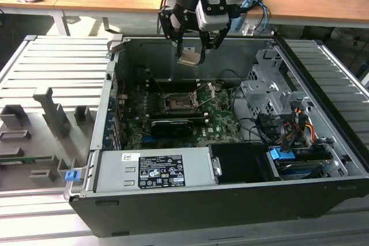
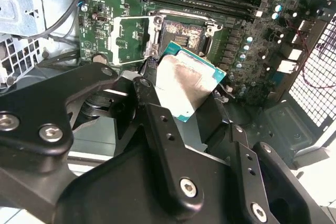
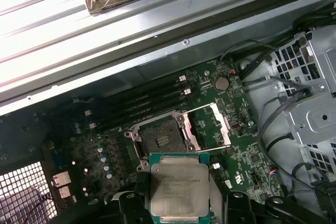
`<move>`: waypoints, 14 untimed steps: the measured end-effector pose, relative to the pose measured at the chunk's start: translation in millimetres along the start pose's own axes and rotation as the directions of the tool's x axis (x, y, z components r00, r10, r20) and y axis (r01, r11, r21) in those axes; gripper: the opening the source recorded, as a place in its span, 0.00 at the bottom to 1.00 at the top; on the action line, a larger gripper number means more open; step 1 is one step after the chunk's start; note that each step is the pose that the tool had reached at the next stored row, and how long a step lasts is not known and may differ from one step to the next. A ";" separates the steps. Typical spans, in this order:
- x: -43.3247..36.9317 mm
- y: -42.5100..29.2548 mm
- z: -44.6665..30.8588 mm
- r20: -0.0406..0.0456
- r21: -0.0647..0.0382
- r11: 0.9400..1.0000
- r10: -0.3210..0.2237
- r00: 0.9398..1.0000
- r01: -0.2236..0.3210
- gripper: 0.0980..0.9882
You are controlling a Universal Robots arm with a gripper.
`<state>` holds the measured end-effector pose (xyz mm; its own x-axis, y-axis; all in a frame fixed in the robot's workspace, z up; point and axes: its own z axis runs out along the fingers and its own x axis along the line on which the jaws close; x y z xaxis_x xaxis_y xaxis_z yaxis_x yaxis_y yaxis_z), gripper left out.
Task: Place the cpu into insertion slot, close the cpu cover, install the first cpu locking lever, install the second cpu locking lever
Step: 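Place the cpu into insertion slot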
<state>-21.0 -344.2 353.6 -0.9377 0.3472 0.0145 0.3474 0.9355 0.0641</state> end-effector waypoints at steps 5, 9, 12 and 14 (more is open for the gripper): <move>0.0 0.0 0.0 0.001 0.000 1.000 0.020 1.000 -0.020 0.50; 0.0 0.0 0.0 0.003 -0.001 0.999 0.039 0.999 -0.039 0.50; 0.0 0.0 0.0 0.003 -0.001 0.999 0.049 0.999 -0.049 0.50; 0.0 0.0 0.0 0.004 -0.001 0.998 0.057 0.998 -0.057 0.50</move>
<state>-21.0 -344.2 353.5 -0.9164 0.4000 0.0145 0.4001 0.9142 0.0640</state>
